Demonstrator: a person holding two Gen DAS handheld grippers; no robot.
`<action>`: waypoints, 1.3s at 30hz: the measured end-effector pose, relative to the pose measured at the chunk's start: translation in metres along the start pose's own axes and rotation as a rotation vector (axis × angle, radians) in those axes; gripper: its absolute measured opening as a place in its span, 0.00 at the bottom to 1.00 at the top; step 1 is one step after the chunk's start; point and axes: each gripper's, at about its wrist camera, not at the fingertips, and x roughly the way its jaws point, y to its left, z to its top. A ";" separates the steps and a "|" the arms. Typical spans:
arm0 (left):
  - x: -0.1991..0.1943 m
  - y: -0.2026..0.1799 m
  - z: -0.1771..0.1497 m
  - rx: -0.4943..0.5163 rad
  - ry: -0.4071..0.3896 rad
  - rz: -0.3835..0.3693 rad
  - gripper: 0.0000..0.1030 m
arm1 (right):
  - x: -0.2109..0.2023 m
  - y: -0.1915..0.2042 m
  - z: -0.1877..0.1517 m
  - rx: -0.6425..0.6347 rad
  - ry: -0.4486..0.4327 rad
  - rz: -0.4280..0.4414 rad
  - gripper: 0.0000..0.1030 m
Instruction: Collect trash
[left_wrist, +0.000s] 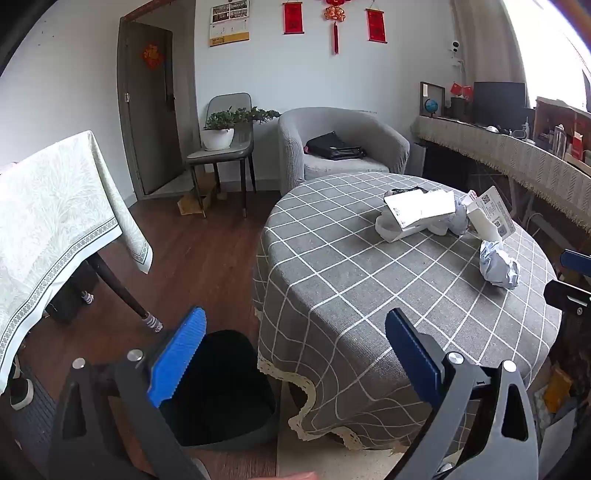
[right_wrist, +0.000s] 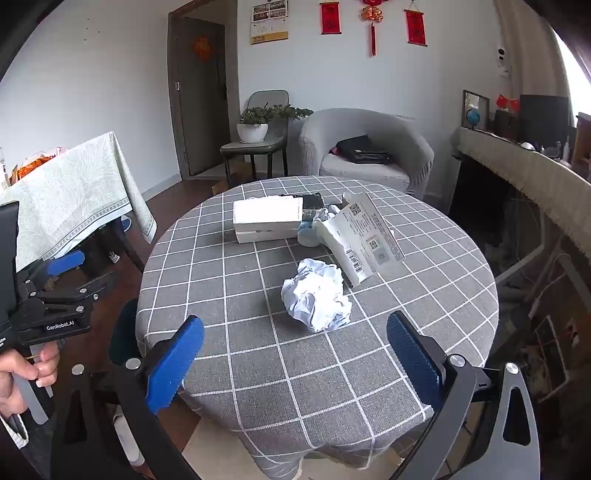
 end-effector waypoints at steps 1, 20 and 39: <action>0.000 0.000 0.001 -0.001 -0.001 -0.002 0.96 | 0.002 -0.002 0.000 0.007 0.001 -0.001 0.97; -0.008 0.005 0.007 0.006 -0.035 0.004 0.96 | -0.001 0.004 0.001 -0.031 -0.022 -0.033 0.97; -0.006 0.005 0.006 0.002 -0.028 -0.001 0.96 | 0.004 0.005 -0.001 -0.017 -0.012 -0.023 0.97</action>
